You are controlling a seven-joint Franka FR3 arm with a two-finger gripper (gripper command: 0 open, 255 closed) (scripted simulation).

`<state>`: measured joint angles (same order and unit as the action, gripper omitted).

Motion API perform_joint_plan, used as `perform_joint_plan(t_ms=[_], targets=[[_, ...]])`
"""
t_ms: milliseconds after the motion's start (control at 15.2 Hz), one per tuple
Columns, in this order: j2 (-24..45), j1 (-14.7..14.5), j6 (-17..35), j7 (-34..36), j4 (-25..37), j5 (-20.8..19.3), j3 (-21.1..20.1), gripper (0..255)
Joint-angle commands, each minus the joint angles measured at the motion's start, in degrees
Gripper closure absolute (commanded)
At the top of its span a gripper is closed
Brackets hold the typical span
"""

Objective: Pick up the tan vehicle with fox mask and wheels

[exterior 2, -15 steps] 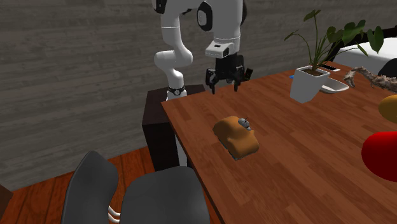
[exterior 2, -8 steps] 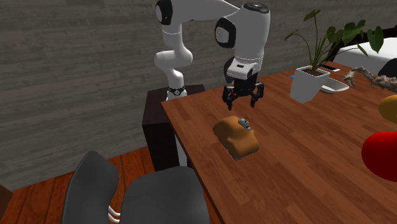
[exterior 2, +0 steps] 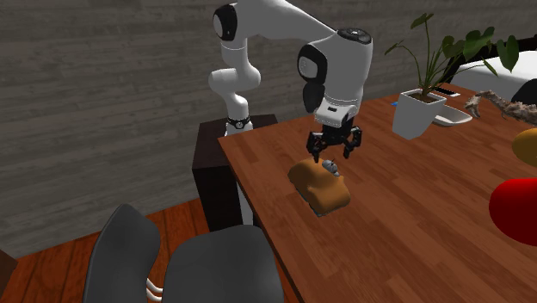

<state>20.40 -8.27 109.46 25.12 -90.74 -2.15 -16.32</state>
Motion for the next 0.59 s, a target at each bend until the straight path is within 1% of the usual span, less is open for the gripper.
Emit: perform_joint_plan(t_ms=[0, 132, 198, 528], targets=[[0.70, -0.03, 1.85, 0.02, -1.15, -0.19, 0.09, 0], [0.70, -0.03, 1.85, 0.01, -1.15, -0.19, 0.09, 0], [0.70, -0.03, 1.83, 0.01, -1.12, -0.19, 0.09, 255], [0.71, -0.01, 1.84, -0.01, -1.13, -0.19, 0.10, 255]])
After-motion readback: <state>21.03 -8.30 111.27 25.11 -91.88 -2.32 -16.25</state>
